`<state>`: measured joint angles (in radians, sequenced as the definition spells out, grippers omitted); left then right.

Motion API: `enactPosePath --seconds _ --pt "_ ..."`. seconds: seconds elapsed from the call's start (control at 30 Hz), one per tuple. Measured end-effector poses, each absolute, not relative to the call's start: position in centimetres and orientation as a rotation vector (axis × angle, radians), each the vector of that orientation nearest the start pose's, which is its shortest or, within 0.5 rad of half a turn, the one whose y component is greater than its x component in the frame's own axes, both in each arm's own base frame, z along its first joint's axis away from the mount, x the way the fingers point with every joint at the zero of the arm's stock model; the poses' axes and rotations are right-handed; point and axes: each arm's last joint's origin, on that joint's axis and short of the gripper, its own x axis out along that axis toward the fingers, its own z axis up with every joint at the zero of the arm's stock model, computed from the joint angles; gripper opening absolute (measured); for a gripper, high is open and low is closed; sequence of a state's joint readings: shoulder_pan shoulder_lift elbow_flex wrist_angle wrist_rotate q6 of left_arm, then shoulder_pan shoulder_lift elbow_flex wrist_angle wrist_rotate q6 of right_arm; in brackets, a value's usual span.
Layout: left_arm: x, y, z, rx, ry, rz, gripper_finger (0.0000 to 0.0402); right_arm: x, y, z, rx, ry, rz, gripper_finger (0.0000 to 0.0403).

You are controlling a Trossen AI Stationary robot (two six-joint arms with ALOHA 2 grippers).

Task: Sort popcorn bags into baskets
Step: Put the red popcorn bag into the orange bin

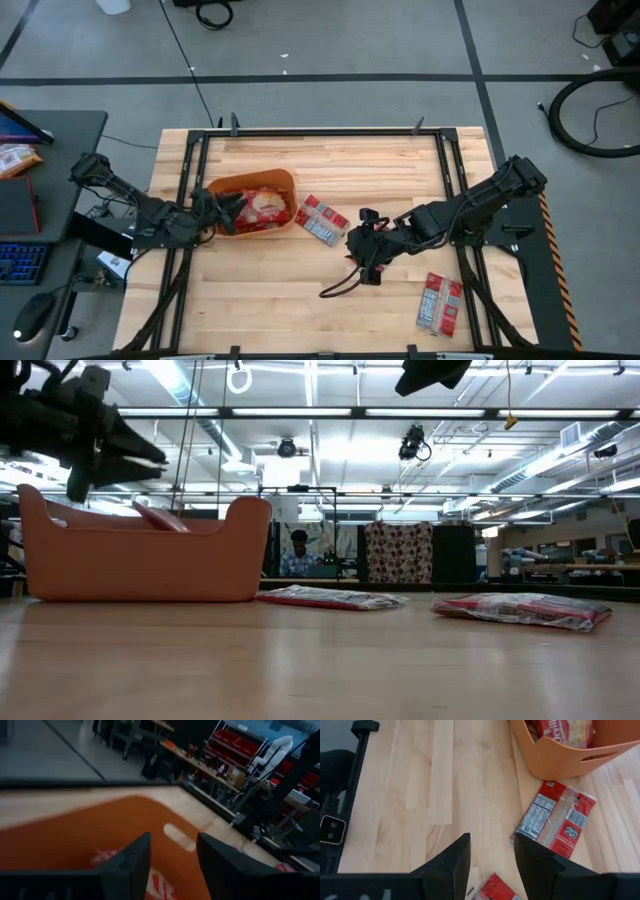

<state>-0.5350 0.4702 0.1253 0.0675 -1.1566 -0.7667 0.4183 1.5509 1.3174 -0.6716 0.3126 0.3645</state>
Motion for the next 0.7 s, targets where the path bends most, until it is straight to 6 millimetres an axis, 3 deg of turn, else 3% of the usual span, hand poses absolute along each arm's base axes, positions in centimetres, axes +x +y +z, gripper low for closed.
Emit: enactPosePath --seconds 0.23,0.37,0.47,0.7 --pt "11.1 -3.5 20.2 -0.392 -0.161 0.646 0.0178 30.2 12.1 29.4 0.018 0.853 -0.066 0.0155" --pt "11.4 -4.0 21.3 -0.306 -0.176 0.428 0.0177 30.2 11.9 28.4 0.015 0.867 -0.075 0.0155" --pt "11.7 -4.5 21.0 -0.3 -0.147 0.286 0.0173 30.0 11.5 27.0 0.005 0.892 -0.094 0.0155" --pt "13.3 -5.5 19.3 -0.271 -0.002 0.273 0.0165 29.8 10.0 23.4 0.024 0.935 -0.107 0.0155"
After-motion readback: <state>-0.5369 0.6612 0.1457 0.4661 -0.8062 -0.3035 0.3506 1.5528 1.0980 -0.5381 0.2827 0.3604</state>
